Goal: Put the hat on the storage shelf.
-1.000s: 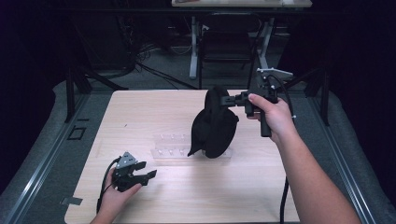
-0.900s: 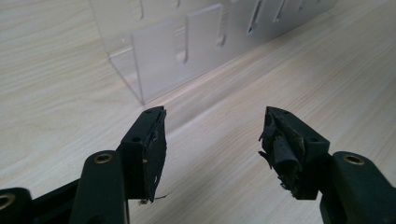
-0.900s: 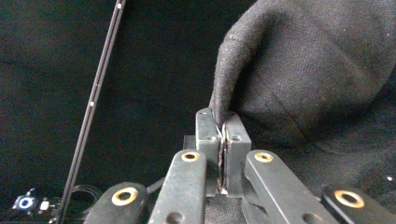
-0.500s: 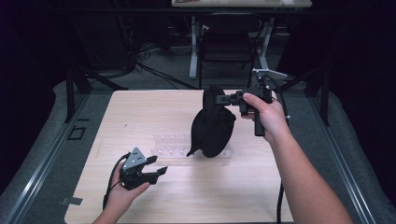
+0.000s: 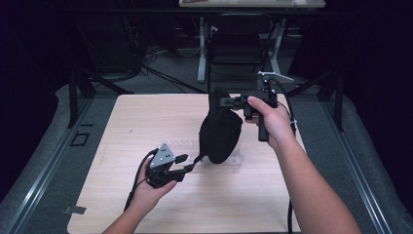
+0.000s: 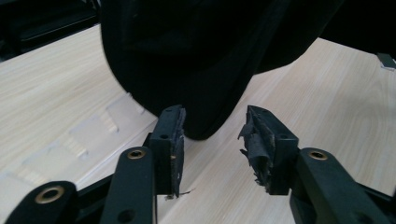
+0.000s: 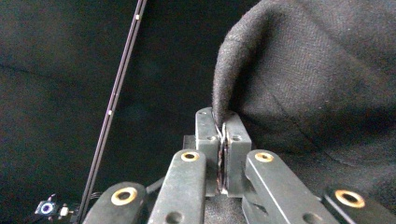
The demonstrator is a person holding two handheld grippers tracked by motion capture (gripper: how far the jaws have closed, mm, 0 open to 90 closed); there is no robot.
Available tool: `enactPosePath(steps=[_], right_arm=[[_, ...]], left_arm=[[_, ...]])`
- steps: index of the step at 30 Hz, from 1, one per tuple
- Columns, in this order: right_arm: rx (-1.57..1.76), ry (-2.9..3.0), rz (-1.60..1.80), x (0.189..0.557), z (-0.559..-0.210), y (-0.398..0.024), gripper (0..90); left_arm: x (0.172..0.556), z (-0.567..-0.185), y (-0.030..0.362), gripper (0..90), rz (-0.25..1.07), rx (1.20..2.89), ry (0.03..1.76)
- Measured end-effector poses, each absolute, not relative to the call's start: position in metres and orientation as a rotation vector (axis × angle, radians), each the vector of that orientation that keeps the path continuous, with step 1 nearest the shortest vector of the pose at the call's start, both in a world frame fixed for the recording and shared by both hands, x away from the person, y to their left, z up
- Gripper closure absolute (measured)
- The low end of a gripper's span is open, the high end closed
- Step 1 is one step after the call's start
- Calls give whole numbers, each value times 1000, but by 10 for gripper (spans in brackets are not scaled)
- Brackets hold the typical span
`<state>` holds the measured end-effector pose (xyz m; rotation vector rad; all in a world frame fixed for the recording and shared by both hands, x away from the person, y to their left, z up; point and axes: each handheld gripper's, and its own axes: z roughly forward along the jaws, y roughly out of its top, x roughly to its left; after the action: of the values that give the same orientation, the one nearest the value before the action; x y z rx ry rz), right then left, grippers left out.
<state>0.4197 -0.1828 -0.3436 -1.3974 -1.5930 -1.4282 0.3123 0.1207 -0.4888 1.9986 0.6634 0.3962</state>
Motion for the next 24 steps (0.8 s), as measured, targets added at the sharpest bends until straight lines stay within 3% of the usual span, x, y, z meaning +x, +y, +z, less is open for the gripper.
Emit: enactPosePath(steps=[12,24], right_arm=[[-1393,-1594,-1429,420,-343,-179,879],[-1397,-1598,-1434,417,-341,-176,854]], left_arm=[[317,-492,102,776,456,2049,631],[312,-494,101,839,562,2078,595]])
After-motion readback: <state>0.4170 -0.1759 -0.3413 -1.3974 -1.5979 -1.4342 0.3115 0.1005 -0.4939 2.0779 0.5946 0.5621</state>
